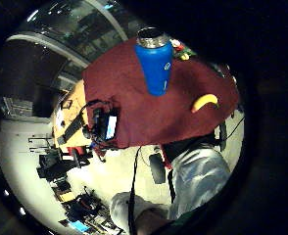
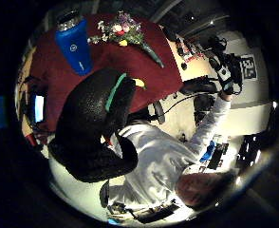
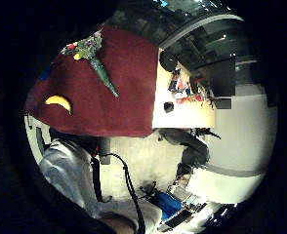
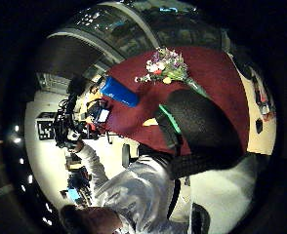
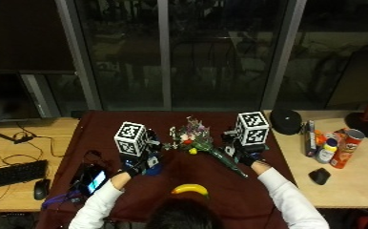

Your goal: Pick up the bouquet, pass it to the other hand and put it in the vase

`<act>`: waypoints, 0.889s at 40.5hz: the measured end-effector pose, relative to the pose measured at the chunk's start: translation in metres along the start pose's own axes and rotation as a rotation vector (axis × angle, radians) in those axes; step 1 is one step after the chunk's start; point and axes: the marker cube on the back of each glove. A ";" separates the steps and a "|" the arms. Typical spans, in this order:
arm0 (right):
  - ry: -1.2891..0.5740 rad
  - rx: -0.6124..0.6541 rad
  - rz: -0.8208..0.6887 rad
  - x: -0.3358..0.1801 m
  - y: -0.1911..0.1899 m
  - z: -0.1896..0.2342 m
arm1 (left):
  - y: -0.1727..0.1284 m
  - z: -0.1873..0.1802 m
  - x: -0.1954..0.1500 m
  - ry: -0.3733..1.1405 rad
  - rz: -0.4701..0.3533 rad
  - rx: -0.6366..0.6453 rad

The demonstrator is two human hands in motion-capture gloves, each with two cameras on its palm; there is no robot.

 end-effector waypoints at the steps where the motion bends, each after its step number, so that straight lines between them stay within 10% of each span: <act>1: -0.001 0.000 0.001 0.000 0.000 0.000 | 0.000 0.000 0.000 0.001 0.000 0.003; 36: -0.206 -0.143 0.342 0.072 -0.088 0.045 | 0.005 0.012 0.023 0.082 0.086 0.073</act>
